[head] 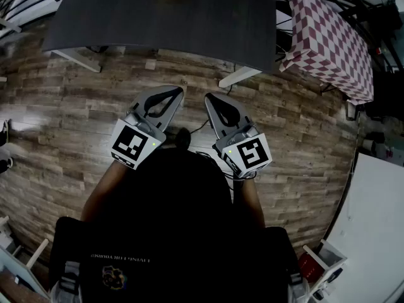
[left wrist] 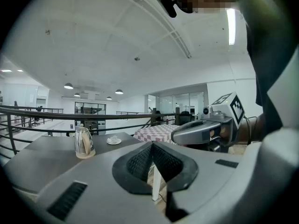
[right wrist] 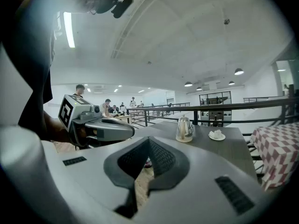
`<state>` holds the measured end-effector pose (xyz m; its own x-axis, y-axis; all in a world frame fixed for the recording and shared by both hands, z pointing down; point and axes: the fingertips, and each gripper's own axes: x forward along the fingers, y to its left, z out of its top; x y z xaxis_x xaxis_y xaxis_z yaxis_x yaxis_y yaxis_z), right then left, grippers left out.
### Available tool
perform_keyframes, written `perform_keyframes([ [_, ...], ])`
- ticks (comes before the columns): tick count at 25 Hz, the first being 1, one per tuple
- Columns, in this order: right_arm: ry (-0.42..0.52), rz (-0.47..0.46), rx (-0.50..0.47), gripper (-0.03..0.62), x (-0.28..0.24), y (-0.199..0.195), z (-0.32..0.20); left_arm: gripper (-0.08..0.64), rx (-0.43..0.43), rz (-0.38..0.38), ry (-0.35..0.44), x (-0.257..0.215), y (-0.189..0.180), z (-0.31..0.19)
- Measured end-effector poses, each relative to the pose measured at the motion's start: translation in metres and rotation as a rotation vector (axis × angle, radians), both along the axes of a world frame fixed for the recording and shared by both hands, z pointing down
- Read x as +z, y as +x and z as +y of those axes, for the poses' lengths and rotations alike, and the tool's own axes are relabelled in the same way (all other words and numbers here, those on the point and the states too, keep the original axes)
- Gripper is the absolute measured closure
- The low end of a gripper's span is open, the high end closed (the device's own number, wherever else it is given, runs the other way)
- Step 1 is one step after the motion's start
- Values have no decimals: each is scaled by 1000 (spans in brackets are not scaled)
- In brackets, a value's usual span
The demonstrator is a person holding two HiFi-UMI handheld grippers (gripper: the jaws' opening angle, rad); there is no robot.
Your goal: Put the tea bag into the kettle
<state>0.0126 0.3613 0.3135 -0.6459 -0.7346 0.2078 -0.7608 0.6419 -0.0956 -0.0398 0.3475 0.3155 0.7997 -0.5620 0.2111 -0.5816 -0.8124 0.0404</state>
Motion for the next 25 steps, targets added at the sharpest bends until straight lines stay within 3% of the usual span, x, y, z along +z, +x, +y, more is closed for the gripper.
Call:
perform_keyframes([
  [9,-6,0,2,577,3,-2,-1,555,-11,-2,-13,4,-5,-2],
  [14,-17,-53,16,574,5,2,-7,555,-7,-4,-19,6,-7,-4],
  [17,-32,-63,-6,458,8,2,-6,555,-9,-10,-18,8,-5,-5],
  [25,-23,-53,-10,453,8,20,0,555,-40,-27,-9,8,-1,-5],
])
